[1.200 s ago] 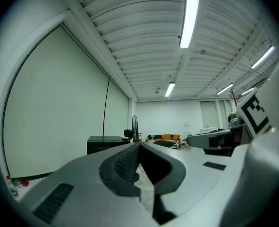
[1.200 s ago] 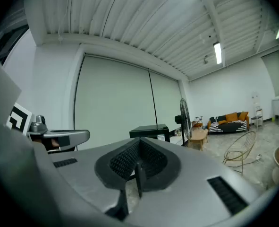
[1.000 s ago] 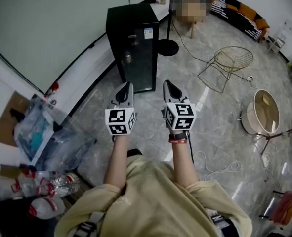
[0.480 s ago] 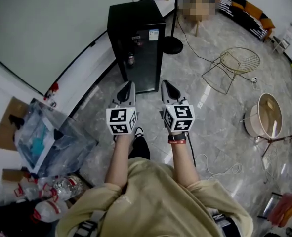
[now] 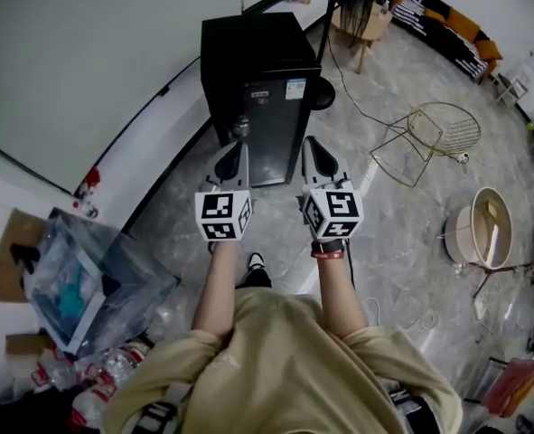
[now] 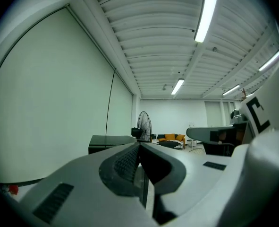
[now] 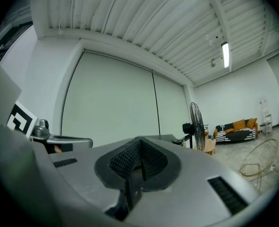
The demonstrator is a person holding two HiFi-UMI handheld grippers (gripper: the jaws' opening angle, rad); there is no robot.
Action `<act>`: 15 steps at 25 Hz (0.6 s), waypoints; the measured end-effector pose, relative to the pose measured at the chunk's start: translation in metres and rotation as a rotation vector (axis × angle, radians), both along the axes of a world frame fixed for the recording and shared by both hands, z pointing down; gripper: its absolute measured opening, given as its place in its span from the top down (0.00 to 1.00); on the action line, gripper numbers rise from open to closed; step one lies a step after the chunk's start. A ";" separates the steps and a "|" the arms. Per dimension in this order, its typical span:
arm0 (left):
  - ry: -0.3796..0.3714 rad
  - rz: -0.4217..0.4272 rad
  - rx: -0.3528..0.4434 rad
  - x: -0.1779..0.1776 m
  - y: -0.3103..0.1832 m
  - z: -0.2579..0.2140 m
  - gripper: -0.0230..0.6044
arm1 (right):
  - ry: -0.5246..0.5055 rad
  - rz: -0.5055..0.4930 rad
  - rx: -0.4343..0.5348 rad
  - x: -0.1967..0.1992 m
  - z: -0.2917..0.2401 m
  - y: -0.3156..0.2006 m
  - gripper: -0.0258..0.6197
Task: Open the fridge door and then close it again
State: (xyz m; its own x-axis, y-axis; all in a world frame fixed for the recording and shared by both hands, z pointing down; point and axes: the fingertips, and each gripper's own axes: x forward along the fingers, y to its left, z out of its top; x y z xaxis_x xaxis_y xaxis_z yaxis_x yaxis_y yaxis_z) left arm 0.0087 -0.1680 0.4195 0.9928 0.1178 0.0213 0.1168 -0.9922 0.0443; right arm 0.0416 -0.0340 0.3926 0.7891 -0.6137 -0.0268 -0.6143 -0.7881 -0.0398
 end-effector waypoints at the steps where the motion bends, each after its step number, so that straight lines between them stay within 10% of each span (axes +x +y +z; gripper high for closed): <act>1: 0.000 -0.001 0.001 0.011 -0.010 0.000 0.93 | -0.002 0.002 -0.005 0.011 0.001 -0.010 0.92; 15: -0.045 -0.003 -0.023 0.103 -0.100 0.033 0.93 | -0.053 -0.044 -0.058 0.102 0.025 -0.109 0.92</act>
